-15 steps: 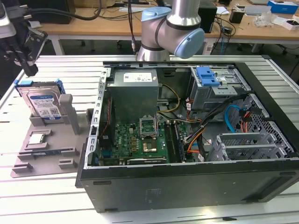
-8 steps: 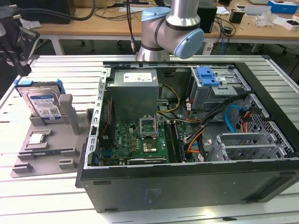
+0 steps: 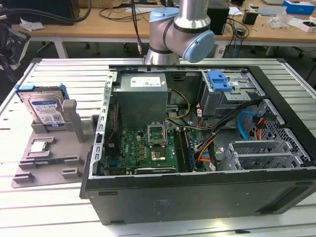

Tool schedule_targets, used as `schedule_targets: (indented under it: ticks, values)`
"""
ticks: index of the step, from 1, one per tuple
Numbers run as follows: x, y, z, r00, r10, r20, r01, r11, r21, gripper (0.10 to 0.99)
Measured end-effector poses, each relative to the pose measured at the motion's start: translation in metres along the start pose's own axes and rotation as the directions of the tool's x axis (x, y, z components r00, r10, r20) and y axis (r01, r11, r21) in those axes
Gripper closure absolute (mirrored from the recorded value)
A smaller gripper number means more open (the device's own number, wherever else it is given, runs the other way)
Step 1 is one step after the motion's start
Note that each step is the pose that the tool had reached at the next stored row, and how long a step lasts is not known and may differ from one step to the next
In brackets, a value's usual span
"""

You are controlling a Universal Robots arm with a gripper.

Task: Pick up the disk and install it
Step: 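Reach for the disk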

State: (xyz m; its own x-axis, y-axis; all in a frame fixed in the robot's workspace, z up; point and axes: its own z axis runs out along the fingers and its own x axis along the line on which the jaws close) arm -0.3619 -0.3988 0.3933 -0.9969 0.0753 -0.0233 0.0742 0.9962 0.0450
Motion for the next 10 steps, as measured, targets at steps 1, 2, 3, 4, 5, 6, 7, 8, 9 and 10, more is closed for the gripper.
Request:
schedule_targets:
  ticks: [1,2,3,4,5,6,7,8,9,10]
  values:
    - [0.0034,-0.0003,0.0000,1.0000,0.000,0.0000,0.000,1.0000,0.000,0.980]
    - [0.0050,-0.0004,-0.0001,1.0000,0.000,0.0000,0.000,1.0000,0.000,0.980]
    - [0.0065,-0.0005,-0.0001,1.0000,0.000,0.0001,0.000,1.0000,0.000,0.980]
    - [0.0090,-0.0007,-0.0002,1.0000,0.000,0.0001,0.000,1.0000,0.000,0.980]
    - [0.0116,-0.0009,-0.0003,1.0000,0.000,0.0000,0.000,1.0000,0.000,0.980]
    - [0.0139,-0.0011,-0.0004,1.0000,0.000,0.0000,0.000,1.0000,0.000,0.980]
    - [0.0152,-0.0012,-0.0004,1.0000,0.000,0.0000,0.000,1.0000,0.000,0.980]
    - [0.0168,-0.0013,-0.0004,1.0000,0.000,0.0000,0.000,1.0000,0.000,0.980]
    - [0.0181,-0.0014,-0.0005,1.0000,0.000,0.0000,0.000,1.0000,0.000,0.980]
    - [0.0198,-0.0015,-0.0005,1.0000,0.000,0.0001,0.000,1.0000,0.000,0.980]
